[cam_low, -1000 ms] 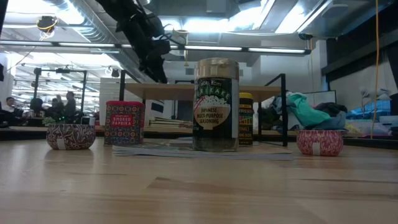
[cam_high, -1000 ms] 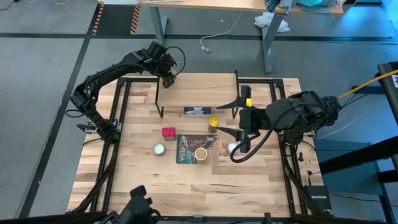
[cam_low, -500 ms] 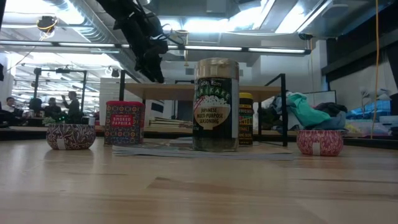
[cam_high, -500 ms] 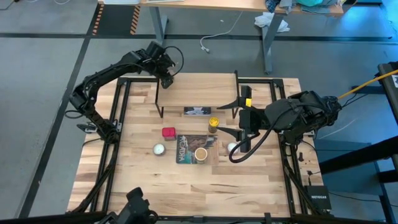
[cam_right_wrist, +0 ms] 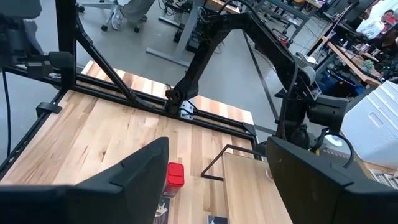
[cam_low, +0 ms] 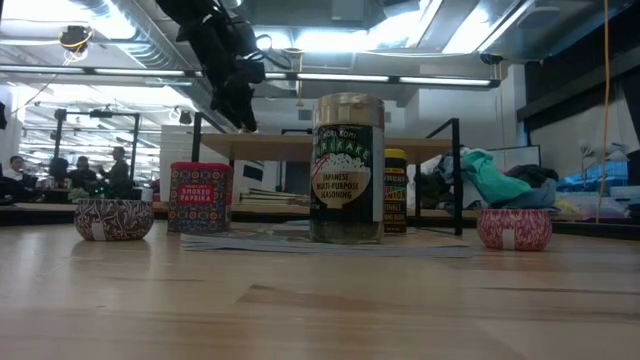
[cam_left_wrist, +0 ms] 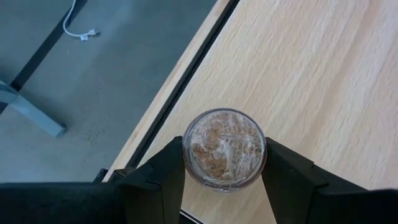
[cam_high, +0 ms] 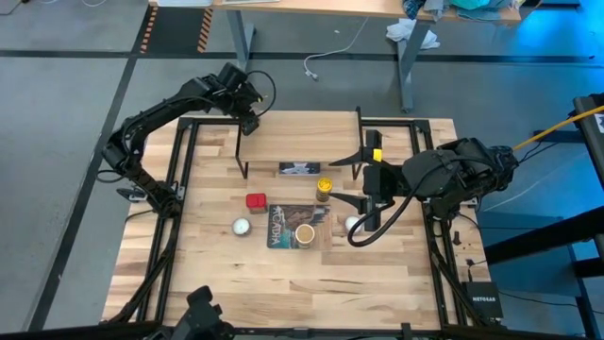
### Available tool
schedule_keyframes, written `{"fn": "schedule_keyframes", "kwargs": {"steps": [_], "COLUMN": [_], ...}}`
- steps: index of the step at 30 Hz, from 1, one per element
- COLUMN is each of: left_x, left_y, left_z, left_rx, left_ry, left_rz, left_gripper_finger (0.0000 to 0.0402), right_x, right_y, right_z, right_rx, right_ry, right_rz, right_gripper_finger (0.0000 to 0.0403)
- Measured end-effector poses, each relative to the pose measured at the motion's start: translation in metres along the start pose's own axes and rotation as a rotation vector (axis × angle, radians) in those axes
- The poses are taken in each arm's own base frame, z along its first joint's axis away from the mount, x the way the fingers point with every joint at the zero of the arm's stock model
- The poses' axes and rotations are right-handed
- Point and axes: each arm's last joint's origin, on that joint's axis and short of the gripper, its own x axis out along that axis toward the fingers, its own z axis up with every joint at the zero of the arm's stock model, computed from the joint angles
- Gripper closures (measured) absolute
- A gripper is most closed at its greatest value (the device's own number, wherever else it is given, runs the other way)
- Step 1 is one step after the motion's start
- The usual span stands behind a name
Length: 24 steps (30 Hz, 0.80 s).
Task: Shelf spices
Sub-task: Put the transparent seasoning bottle on the shelf
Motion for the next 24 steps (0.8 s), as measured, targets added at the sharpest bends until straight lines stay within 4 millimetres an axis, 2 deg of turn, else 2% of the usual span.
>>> {"fn": "schedule_keyframes", "kwargs": {"steps": [16,24], "left_x": [0.0016,0.0018], "left_y": [0.0013,0.0011], "left_z": [-0.0018,-0.0015], "left_rx": [0.012,0.007], "left_ry": [0.011,0.009], "left_rz": [-0.004,-0.004], "left_gripper_finger": [0.0235,0.0217], "right_x": [-0.0001,-0.0003], "right_y": [-0.0002,-0.0002], "right_z": [0.0005,0.0006], "right_rx": [0.004,0.004], "right_ry": [-0.005,-0.006], "right_rz": [-0.001,-0.001], "right_gripper_finger": [0.0127,0.0127]}}
